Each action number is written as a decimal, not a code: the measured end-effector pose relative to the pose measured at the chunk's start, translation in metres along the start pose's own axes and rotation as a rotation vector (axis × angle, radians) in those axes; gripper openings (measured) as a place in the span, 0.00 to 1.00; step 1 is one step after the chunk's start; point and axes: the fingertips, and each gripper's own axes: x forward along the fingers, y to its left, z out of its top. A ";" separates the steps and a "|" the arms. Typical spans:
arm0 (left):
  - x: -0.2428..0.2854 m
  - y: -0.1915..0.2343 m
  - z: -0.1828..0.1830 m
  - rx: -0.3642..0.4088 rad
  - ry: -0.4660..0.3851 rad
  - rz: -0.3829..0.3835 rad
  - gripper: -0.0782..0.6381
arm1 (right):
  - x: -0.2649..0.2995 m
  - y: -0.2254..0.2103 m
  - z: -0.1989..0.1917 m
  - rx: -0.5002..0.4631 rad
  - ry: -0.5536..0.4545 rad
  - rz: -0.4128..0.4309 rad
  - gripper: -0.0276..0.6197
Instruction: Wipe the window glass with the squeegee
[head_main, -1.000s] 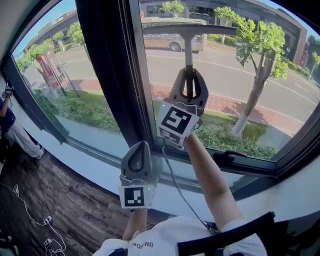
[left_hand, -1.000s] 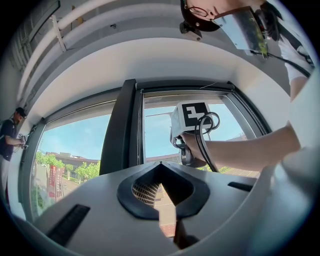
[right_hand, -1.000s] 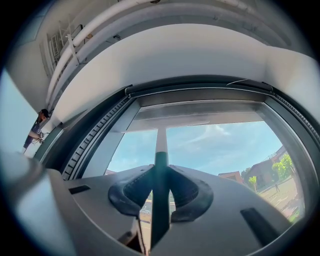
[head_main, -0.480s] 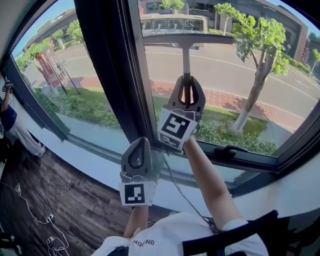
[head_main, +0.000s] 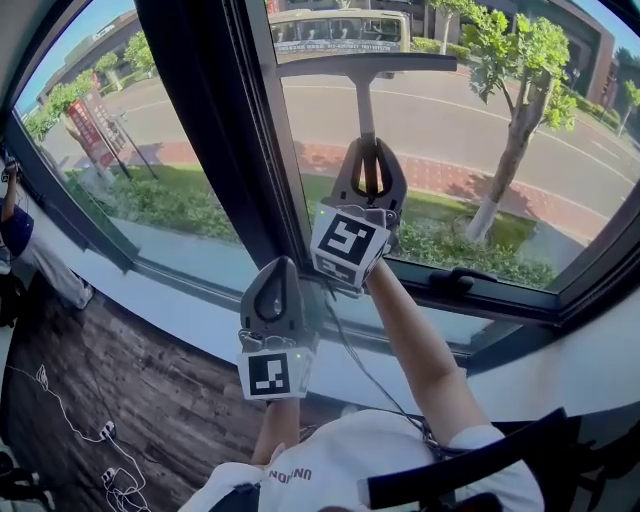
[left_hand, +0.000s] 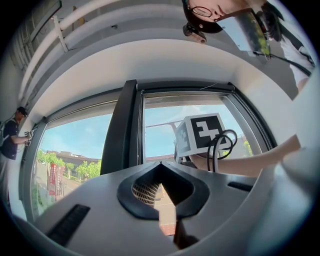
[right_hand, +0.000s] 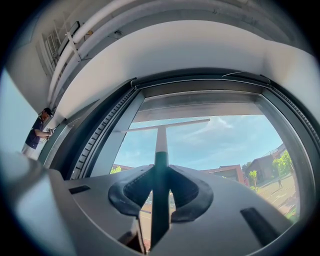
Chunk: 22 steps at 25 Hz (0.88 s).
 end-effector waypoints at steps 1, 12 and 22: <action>-0.001 0.000 -0.001 0.001 0.004 0.001 0.10 | -0.002 0.000 -0.002 -0.001 0.005 0.000 0.19; -0.004 -0.002 -0.002 -0.046 0.006 0.014 0.10 | -0.020 0.005 -0.034 0.018 0.085 0.012 0.19; -0.009 0.004 0.003 -0.053 0.003 0.015 0.10 | -0.035 0.011 -0.047 0.027 0.132 0.008 0.19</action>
